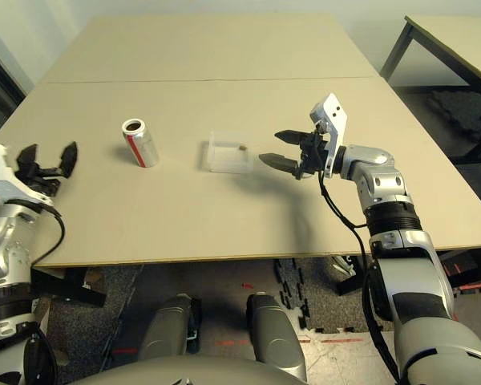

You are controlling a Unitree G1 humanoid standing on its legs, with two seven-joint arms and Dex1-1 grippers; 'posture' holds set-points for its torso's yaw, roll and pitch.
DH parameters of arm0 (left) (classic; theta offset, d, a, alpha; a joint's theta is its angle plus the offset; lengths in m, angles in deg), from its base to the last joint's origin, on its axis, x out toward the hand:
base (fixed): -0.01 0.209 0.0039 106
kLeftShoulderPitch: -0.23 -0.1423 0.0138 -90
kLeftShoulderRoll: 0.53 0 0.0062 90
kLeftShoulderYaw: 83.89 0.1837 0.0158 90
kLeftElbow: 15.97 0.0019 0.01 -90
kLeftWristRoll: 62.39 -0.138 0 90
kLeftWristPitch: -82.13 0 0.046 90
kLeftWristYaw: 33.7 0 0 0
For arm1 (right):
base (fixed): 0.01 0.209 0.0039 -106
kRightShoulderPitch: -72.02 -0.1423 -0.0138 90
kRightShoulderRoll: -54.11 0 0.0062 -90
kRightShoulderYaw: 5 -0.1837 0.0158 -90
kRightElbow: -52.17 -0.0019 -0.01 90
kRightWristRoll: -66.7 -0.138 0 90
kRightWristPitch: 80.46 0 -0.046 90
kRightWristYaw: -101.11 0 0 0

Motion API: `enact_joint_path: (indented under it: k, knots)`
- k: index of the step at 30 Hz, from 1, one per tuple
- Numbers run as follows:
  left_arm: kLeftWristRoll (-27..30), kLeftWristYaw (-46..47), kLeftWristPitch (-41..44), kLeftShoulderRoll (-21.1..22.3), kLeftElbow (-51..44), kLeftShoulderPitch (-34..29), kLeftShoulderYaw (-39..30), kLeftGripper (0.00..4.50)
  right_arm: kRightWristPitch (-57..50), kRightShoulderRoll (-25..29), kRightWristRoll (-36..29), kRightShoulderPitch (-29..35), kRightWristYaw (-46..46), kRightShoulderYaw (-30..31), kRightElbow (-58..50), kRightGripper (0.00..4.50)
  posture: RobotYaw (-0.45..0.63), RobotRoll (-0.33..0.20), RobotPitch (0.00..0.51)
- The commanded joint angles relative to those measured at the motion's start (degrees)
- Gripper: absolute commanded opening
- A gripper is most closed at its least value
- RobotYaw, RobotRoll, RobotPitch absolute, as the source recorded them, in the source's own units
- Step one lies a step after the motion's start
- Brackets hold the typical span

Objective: Pour the medicine from the bottle into the box.

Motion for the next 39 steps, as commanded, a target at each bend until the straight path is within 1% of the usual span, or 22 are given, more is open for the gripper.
enact_joint_path:
  k: [1,6,11,14,18,21,26,28,32,39]
  knots:
    - [-1.52,0.88,-1.00,0.89,5.03,2.25,0.50,4.46,2.97,-0.26,1.04,-1.74,-4.03,-2.53,4.12,4.50,-0.02,0.000,0.096]
    - [-4.21,2.45,-4.14,0.20,10.65,6.25,2.35,4.46,8.04,-0.98,1.76,-3.61,-15.13,-7.19,11.26,4.50,-0.03,0.000,0.097]
    - [-6.07,3.63,-7.82,-0.21,16.94,8.58,3.35,4.46,14.11,-0.45,3.86,-4.65,-28.32,-10.84,18.93,4.50,-0.04,0.000,0.099]
    - [-6.33,4.08,-9.61,-0.39,19.86,9.58,3.21,4.46,16.59,-0.44,4.11,-5.19,-33.26,-12.66,21.82,4.50,-0.04,0.000,0.100]
    - [-6.78,4.86,-11.17,-0.94,22.31,10.87,3.74,4.46,21.81,-0.76,3.58,-4.45,-43.03,-16.53,24.94,4.50,-0.05,0.000,0.103]
    - [-6.80,5.00,-11.83,-1.08,23.12,11.38,4.26,4.46,23.71,-0.83,4.28,-4.10,-45.81,-17.27,26.05,4.50,-0.05,0.000,0.105]
    - [-7.14,5.37,-13.56,-0.28,25.95,13.04,4.61,4.46,26.12,-0.91,5.65,-3.47,-53.61,-17.84,26.95,4.50,-0.05,0.000,0.104]
    - [-7.30,5.39,-14.32,0.12,26.97,13.59,4.66,4.46,26.87,-1.14,6.25,-3.00,-55.25,-17.71,26.83,4.50,-0.05,0.000,0.102]
    - [-7.17,5.77,-15.60,1.30,29.37,14.70,3.91,4.46,27.10,-1.71,6.50,-2.24,-56.74,-17.74,26.66,4.50,-0.05,0.000,0.101]
    - [-6.83,5.90,-17.35,3.21,31.81,15.38,3.35,4.46,26.74,-2.12,6.40,-0.83,-56.09,-17.97,26.02,4.50,-0.06,0.000,0.100]
